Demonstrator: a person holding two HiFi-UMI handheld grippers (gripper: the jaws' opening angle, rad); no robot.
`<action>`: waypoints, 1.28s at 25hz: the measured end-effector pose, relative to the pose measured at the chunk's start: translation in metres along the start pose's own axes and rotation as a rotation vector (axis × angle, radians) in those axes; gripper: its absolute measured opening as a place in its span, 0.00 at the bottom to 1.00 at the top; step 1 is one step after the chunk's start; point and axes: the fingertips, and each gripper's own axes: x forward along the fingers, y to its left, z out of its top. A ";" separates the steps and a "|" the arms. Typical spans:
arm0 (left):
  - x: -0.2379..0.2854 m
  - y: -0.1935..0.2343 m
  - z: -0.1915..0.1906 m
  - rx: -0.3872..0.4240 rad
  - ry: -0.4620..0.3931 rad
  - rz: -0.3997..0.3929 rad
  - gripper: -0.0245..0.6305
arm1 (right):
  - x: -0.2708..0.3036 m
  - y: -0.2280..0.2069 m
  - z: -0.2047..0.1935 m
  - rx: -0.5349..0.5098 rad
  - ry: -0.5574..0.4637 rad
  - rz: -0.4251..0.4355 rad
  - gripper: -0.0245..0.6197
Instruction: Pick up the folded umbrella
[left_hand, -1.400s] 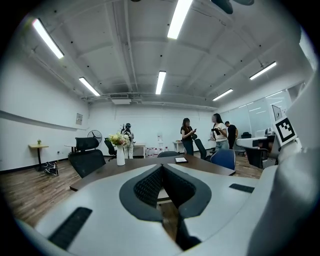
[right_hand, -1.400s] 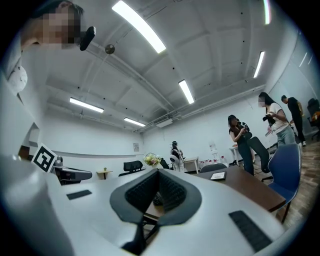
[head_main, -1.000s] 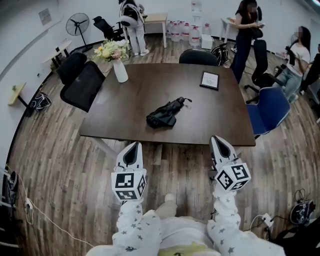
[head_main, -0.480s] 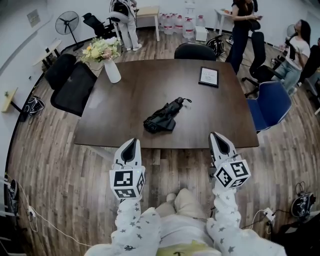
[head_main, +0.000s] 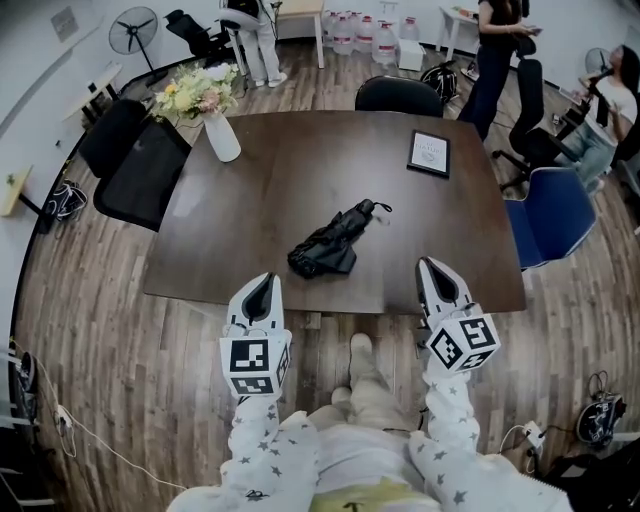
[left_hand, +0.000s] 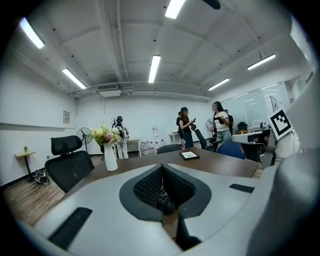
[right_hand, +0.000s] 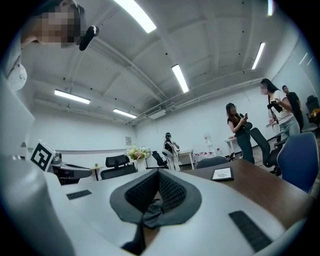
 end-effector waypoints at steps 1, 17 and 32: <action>0.007 0.002 0.001 0.001 0.003 0.003 0.08 | 0.008 -0.004 0.001 0.001 0.000 0.003 0.07; 0.133 0.020 0.011 0.011 0.112 0.003 0.08 | 0.132 -0.063 0.019 -0.010 0.031 0.057 0.07; 0.212 -0.011 -0.036 0.035 0.395 -0.065 0.08 | 0.184 -0.085 0.007 -0.005 0.067 0.142 0.07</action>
